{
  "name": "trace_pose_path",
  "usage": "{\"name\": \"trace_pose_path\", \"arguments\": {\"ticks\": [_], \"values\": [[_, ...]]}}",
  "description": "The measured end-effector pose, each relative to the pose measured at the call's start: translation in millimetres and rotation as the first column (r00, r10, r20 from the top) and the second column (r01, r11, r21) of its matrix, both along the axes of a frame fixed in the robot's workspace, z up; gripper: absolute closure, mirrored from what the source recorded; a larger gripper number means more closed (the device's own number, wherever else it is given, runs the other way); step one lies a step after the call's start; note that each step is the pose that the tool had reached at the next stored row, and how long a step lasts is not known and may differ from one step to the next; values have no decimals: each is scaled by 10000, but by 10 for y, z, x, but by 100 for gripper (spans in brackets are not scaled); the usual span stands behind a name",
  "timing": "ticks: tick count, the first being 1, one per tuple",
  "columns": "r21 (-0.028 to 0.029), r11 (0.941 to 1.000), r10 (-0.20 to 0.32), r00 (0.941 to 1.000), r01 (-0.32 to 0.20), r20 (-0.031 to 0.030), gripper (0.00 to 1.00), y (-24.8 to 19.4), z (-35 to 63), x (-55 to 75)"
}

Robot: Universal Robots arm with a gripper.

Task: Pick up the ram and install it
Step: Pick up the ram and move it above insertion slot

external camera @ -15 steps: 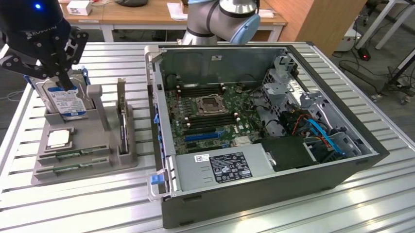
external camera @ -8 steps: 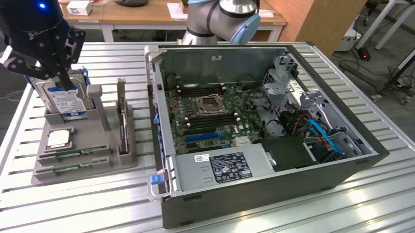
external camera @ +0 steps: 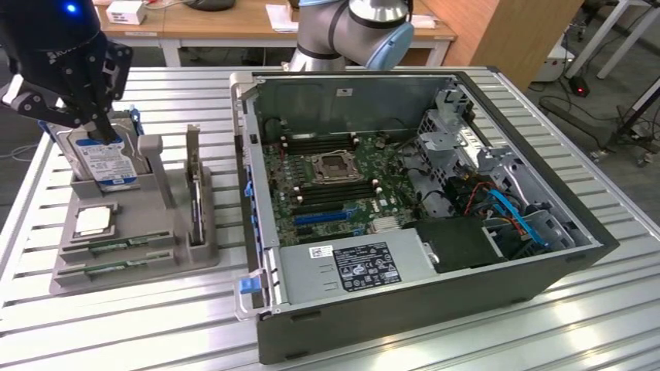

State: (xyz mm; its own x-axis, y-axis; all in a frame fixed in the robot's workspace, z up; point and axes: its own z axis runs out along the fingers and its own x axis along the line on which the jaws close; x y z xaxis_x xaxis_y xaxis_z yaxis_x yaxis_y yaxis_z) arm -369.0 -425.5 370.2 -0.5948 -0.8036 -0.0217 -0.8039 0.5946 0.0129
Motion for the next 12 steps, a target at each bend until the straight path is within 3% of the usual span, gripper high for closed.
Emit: {"name": "trace_pose_path", "arguments": {"ticks": [7,12], "values": [[0,9972,745,9972,-745,0,91,0,-1,0],[-3,9889,1487,9889,-1487,-1,91,0,-1,0]]}}
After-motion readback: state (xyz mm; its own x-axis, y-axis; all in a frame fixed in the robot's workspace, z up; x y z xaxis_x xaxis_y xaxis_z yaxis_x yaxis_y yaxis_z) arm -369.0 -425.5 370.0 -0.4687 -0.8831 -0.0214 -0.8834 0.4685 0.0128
